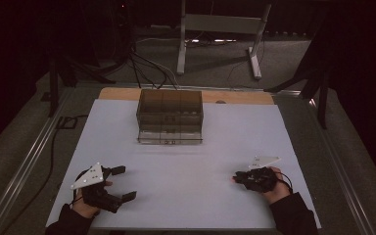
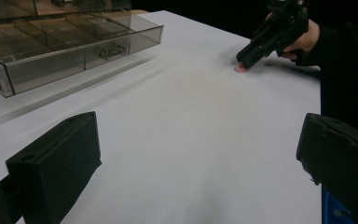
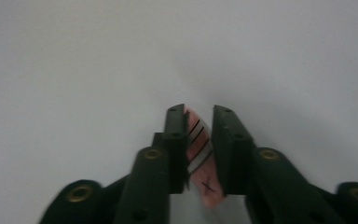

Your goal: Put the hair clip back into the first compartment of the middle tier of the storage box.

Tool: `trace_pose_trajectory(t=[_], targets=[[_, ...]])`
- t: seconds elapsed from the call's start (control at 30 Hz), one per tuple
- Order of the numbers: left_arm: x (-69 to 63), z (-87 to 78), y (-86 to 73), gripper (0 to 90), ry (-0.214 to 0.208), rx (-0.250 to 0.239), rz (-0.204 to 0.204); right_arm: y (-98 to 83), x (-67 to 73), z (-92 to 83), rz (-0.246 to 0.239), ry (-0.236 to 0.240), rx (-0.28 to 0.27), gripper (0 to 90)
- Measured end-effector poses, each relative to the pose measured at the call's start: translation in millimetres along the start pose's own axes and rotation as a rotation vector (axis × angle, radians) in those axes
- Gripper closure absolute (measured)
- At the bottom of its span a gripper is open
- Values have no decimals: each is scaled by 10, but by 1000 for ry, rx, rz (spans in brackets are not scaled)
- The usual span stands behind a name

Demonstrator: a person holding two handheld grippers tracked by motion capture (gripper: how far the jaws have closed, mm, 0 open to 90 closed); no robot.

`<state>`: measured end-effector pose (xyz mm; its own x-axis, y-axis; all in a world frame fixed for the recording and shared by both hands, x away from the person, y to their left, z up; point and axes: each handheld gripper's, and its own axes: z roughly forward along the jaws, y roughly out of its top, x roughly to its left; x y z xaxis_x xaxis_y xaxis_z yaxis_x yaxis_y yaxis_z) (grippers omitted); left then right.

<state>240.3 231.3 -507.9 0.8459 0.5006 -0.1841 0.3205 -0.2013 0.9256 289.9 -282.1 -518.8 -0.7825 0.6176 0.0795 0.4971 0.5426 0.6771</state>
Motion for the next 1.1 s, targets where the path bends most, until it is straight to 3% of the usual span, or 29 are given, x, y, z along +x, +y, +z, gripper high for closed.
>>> trace_pose_trajectory(t=[0.17, 0.33, 0.8, 1.1], targets=[[2, 4, -2, 5, 0, 4, 2, 9, 47, -37, -7, 11, -10, 847], [2, -2, -1, 5, 3, 1, 2, 12, 103, 21, -23, 20, 22, 847], [-1, 2, -2, 5, 2, 6, 6, 32, 104, 48, 2, 21, 48, 855], [1, 6, -5, 5, -1, 9, 7, 60, 72, 14, 31, 28, 23, 855]])
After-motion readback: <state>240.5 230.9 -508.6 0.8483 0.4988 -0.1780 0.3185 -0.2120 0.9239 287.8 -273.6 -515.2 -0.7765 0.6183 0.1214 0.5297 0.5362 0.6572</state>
